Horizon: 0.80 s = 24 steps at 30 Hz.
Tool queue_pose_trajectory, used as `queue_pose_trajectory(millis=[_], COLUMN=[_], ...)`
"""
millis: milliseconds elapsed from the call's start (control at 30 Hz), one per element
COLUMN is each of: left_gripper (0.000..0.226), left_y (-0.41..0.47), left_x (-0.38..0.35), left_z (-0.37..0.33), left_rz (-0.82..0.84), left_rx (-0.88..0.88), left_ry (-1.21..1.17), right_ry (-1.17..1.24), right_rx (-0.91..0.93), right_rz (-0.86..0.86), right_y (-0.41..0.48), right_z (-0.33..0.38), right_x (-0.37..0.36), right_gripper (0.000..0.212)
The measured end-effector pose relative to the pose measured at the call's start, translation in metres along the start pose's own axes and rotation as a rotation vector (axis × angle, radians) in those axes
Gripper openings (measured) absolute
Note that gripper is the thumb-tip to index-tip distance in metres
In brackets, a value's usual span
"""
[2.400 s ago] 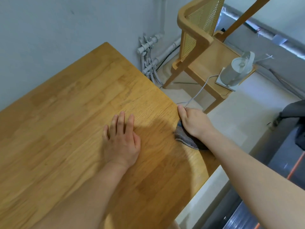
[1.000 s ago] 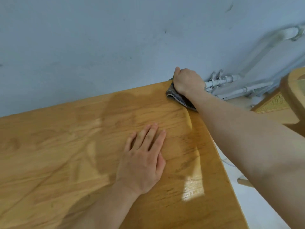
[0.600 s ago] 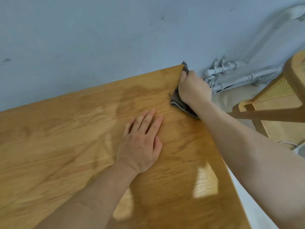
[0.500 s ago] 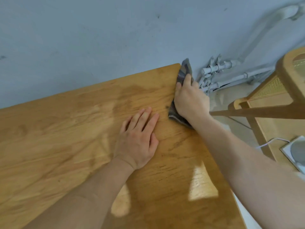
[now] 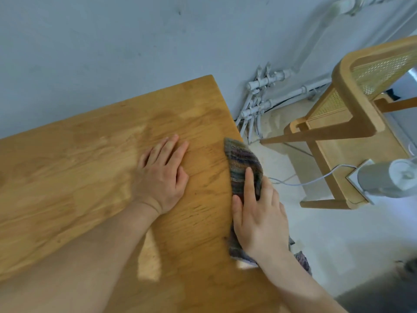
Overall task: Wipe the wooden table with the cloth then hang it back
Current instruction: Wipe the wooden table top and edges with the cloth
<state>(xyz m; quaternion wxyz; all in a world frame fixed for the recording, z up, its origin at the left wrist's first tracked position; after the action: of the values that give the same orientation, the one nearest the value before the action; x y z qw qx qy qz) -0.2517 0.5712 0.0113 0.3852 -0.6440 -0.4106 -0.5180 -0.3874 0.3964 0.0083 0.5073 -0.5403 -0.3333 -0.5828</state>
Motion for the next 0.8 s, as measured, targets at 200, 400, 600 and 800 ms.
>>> queue_pose_trajectory(millis=[200,400,600,800], left_gripper=[0.056,0.056,0.055,0.05], left_y=[0.001,0.002,-0.004,0.001], left_x=[-0.001,-0.003,-0.006,-0.003], left_z=[-0.003,0.0,-0.001,0.002], left_rz=[-0.038,-0.037,-0.053,-0.083], left_rx=[-0.006,-0.016,-0.03,-0.036], left_ry=[-0.002,-0.004,-0.041,-0.068], right_ry=[0.067,0.125,0.089,0.26], right_rx=[-0.041,-0.056,-0.079,-0.314], right_rz=[-0.01,-0.096,-0.16,-0.056], right_y=[0.035,0.153,0.14,0.009], right_z=[0.0,0.034,0.029,-0.021], right_x=[0.016,0.018,0.011,0.003], right_gripper=[0.064,0.055,0.048,0.053])
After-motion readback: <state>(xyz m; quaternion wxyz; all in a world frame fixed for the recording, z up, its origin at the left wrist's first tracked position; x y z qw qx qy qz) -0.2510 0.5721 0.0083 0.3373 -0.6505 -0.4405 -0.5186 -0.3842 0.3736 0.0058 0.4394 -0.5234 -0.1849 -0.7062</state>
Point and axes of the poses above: each hand's wrist, its own y-axis towards the middle knuckle, its own x-axis out of the back of the hand, z = x × y, the point moved 2 cm from there along y, towards the middle knuckle, and after that the axes turned 7 degrees about x, right-handed, at the moved point
